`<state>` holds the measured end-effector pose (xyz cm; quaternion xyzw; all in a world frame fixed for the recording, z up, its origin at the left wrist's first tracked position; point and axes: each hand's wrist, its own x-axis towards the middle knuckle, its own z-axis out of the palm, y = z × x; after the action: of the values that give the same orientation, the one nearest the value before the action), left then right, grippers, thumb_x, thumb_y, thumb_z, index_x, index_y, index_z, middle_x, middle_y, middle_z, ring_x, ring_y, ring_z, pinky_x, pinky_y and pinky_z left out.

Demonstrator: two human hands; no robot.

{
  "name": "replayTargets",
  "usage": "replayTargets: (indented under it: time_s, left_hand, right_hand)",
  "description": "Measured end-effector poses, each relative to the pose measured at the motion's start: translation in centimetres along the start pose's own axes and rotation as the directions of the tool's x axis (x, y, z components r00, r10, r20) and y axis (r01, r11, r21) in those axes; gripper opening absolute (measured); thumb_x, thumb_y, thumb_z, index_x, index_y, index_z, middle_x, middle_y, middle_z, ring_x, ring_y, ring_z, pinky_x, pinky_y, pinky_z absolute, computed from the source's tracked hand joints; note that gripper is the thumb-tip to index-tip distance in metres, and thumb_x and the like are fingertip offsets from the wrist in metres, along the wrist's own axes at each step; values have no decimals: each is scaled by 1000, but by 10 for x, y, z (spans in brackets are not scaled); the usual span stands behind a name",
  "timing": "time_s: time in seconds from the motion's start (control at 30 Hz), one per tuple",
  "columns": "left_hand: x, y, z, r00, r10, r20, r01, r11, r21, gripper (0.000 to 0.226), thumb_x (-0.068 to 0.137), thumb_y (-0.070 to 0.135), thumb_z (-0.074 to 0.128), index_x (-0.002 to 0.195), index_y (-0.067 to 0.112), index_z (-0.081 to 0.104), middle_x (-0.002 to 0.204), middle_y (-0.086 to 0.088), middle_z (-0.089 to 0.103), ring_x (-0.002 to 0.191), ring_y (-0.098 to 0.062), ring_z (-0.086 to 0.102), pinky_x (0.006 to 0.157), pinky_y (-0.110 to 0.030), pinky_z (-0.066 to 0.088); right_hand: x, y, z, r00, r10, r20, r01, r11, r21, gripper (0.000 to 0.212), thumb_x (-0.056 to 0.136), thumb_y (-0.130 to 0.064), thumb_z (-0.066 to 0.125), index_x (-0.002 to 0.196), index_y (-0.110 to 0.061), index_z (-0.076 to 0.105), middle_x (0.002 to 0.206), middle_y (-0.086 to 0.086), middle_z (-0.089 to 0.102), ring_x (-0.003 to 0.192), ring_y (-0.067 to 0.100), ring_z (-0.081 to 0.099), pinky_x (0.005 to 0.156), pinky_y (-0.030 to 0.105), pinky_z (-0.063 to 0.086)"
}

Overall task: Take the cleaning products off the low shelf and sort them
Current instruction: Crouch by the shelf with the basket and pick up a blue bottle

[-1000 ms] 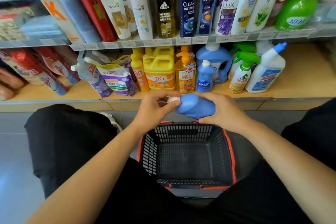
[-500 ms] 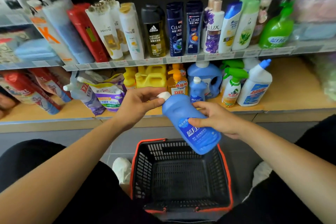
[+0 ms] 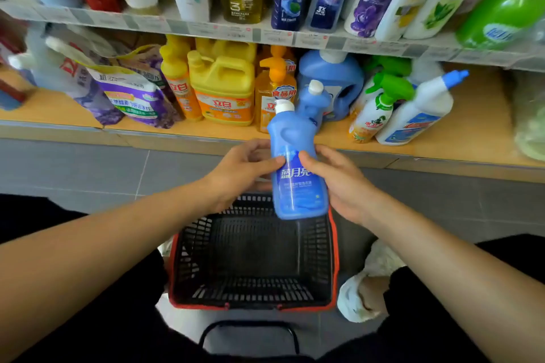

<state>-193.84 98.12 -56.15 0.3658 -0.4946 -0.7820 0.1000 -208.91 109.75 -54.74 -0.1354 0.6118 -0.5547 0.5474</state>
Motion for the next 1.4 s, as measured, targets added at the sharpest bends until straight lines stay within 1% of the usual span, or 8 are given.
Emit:
replayTargets:
  time_s: [0.2, 0.37, 0.47, 0.67, 0.8, 0.9, 1.03, 1.4]
  left_hand:
    - [1, -10, -9, 995, -5, -103, 2, 1000, -30, 40, 88, 11, 73, 125, 4, 57, 98, -4, 74, 78, -15, 73, 59, -27, 57]
    - [-13, -10, 0, 997, 81, 14, -80, 995, -65, 36, 81, 26, 72, 115, 13, 70, 114, -4, 73, 99, -14, 68, 84, -27, 57]
    - [-20, -9, 0, 986, 150, 77, -147, 988, -47, 47, 75, 31, 73, 120, 17, 69, 123, -2, 71, 110, -12, 66, 96, -29, 55]
    - [-26, -7, 2, 972, 236, -8, -234, 969, 80, 45, 73, 32, 79, 115, 19, 72, 107, 1, 74, 97, -7, 67, 87, -28, 58]
    - [-26, -5, 9, 937, 341, -79, -323, 929, 180, 47, 66, 39, 84, 106, 17, 73, 96, 4, 75, 87, -4, 67, 80, -23, 56]
    - [-27, -4, 12, 927, 368, -66, -341, 905, 256, 51, 61, 43, 87, 105, 20, 72, 97, 5, 76, 87, -5, 68, 74, -16, 52]
    - [-27, -2, 10, 902, 430, -45, -390, 855, 341, 60, 59, 52, 88, 109, 25, 68, 103, 3, 74, 93, -8, 68, 76, -19, 54]
    - [-35, 9, 3, 890, 457, 5, -411, 796, 444, 36, 92, 47, 64, 128, 47, 60, 110, 17, 69, 75, -8, 66, 69, -31, 62]
  right_hand:
    - [-8, 13, -8, 994, 111, 15, -112, 985, 135, 34, 99, -11, 53, 132, -7, 62, 123, 16, 69, 104, 31, 65, 97, 48, 50]
    - [-16, 15, -12, 998, -23, -57, 31, 989, 147, 28, 104, -26, 50, 130, -31, 59, 106, -4, 77, 88, 17, 75, 68, 36, 61]
    - [-16, 15, -13, 999, -31, -41, 36, 989, 145, 27, 103, -32, 53, 128, -29, 64, 106, 5, 77, 92, 27, 76, 70, 37, 62]
    - [-23, 22, -16, 980, -179, 88, 188, 976, -108, 55, 91, 6, 62, 127, -36, 61, 105, 19, 74, 89, 32, 75, 71, 34, 61]
    - [-20, 22, -17, 807, -577, 128, 489, 531, -692, 57, 71, -19, 90, 124, -31, 70, 67, 0, 56, 66, -4, 50, 66, 10, 40]
    - [-24, 21, -11, 659, -730, 184, 529, 275, -803, 60, 65, -29, 94, 120, -17, 74, 88, -17, 54, 86, -6, 56, 76, 6, 39]
    - [-29, 25, -5, 612, -766, 196, 627, 320, -710, 56, 70, -17, 91, 123, -10, 71, 117, 0, 70, 109, 13, 64, 94, 30, 51]
    - [-31, 11, -5, 737, -643, 206, 592, 468, -656, 64, 73, -22, 89, 130, -31, 62, 116, -17, 69, 107, 6, 67, 92, 38, 57]
